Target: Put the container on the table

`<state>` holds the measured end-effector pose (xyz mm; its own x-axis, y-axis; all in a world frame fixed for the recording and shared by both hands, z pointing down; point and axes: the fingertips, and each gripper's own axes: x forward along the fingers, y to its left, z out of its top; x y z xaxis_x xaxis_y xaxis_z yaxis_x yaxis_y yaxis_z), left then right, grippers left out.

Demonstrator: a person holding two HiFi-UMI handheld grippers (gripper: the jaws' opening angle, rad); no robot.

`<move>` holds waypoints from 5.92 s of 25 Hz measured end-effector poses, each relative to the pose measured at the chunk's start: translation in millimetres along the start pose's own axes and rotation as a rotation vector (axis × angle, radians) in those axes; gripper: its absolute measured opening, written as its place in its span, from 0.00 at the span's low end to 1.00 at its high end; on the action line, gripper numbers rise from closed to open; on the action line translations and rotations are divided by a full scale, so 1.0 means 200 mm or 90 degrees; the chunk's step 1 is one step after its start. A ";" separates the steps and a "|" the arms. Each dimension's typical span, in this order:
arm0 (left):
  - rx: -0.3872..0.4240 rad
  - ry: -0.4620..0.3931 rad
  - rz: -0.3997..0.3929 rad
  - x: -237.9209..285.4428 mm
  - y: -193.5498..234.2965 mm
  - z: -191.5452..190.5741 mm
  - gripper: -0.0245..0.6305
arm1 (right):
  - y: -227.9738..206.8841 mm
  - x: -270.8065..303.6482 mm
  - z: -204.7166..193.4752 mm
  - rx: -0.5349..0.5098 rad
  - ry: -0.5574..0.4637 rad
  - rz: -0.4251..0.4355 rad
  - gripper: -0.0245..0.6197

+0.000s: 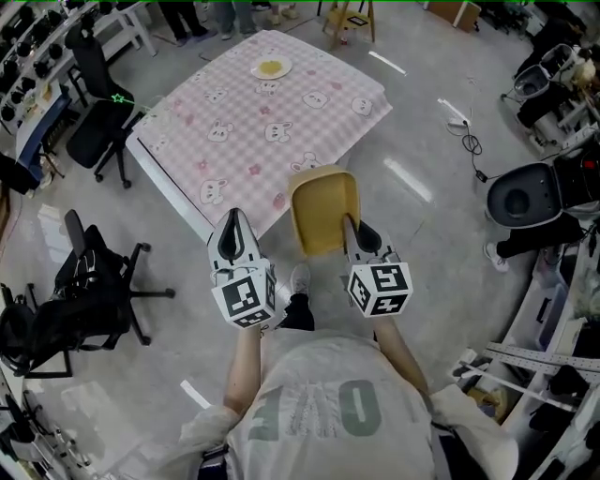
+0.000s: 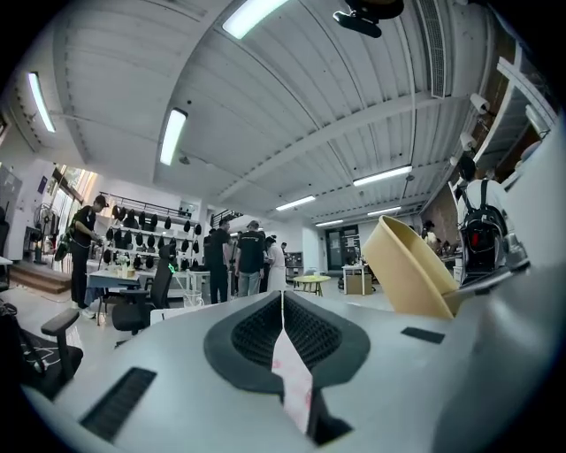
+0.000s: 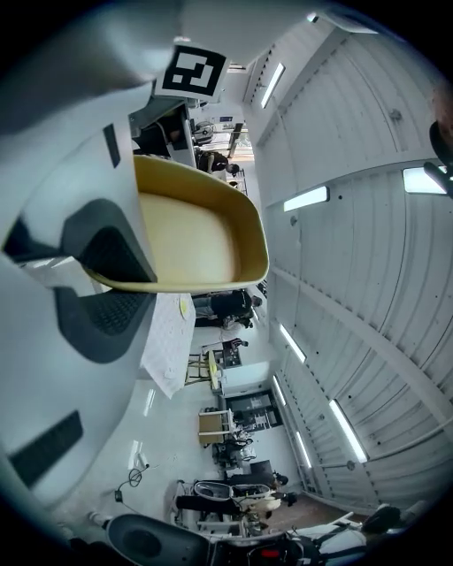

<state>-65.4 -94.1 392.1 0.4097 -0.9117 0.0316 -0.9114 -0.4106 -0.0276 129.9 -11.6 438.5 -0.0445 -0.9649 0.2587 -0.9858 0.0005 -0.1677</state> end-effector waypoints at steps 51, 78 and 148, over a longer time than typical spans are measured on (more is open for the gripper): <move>0.002 -0.008 0.156 0.83 0.50 0.08 0.08 | 0.03 1.70 0.05 0.033 0.251 0.130 0.09; -0.004 0.018 0.189 0.83 0.59 -0.01 0.08 | 0.04 1.98 -0.30 0.008 0.469 0.095 0.09; 0.001 -0.076 0.134 0.83 0.46 0.31 0.08 | 0.19 1.32 0.68 -0.065 -0.078 0.161 0.08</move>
<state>-79.7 -284.4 333.0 0.2118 -0.9728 -0.0935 -0.9773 -0.2106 -0.0223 102.7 -301.9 371.2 -0.2776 -0.9551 0.1030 -0.9572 0.2659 -0.1143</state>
